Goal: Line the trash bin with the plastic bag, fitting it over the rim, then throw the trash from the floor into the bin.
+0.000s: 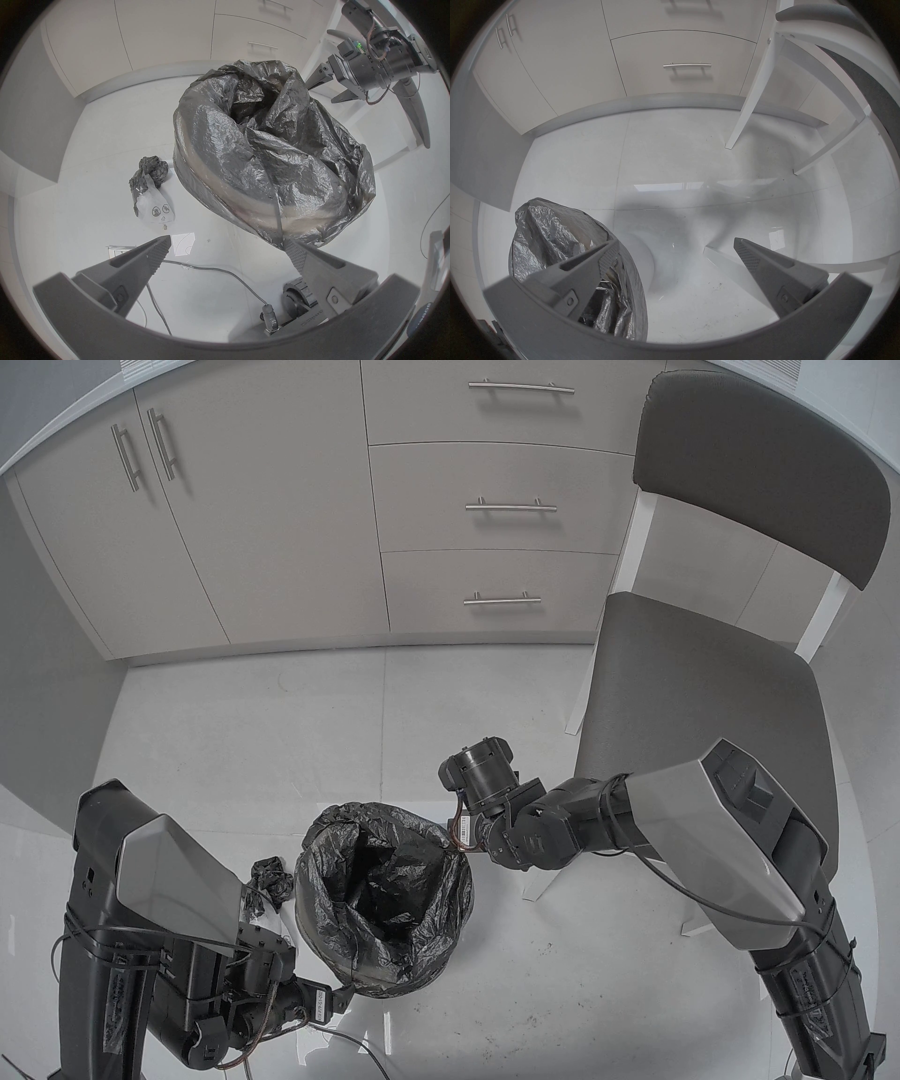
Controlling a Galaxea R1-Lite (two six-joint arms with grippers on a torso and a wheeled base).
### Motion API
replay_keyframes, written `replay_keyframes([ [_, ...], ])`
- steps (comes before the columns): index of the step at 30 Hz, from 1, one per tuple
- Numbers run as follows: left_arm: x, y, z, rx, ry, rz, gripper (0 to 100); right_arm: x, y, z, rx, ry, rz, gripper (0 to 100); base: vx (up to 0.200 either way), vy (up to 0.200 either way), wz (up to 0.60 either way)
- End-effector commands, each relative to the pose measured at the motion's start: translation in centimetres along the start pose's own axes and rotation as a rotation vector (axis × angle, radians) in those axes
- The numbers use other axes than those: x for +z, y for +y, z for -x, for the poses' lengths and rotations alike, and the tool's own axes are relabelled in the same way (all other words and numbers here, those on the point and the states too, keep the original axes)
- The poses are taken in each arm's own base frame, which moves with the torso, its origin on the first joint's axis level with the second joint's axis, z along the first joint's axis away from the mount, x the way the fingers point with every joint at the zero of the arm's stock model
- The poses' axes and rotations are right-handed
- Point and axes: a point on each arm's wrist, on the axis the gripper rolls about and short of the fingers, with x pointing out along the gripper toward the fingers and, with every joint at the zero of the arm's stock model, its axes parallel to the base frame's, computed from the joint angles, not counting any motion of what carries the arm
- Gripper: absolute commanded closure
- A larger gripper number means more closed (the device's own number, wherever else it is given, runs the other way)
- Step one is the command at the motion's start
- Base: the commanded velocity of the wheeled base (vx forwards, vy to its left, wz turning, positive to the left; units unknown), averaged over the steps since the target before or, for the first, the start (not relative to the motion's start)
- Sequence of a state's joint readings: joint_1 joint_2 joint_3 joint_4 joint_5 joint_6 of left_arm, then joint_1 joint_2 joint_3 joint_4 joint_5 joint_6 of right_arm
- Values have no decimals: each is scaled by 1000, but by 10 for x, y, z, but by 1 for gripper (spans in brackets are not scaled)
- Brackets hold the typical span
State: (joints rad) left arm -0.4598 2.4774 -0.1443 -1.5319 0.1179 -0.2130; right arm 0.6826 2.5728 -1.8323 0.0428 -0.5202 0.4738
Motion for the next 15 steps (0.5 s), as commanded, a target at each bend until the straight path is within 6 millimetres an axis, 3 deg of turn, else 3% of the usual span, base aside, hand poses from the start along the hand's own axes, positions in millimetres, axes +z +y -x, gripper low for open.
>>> replay_keyframes([
  [1, -8, 4, -5, 13, 40, -15, 0, -2, 0, -2, -1, 3, 2, 0, 0, 0, 0],
  [5, -19, 11, -13, 34, 91, -47, 0, -5, 0, -4, -5, 10, 6, 0, 0, 0, 0],
  [15, -17, 16, -14, 37, 89, -43, 0, -11, 0, -9, -9, 21, 12, 0, 0, 0, 0],
])
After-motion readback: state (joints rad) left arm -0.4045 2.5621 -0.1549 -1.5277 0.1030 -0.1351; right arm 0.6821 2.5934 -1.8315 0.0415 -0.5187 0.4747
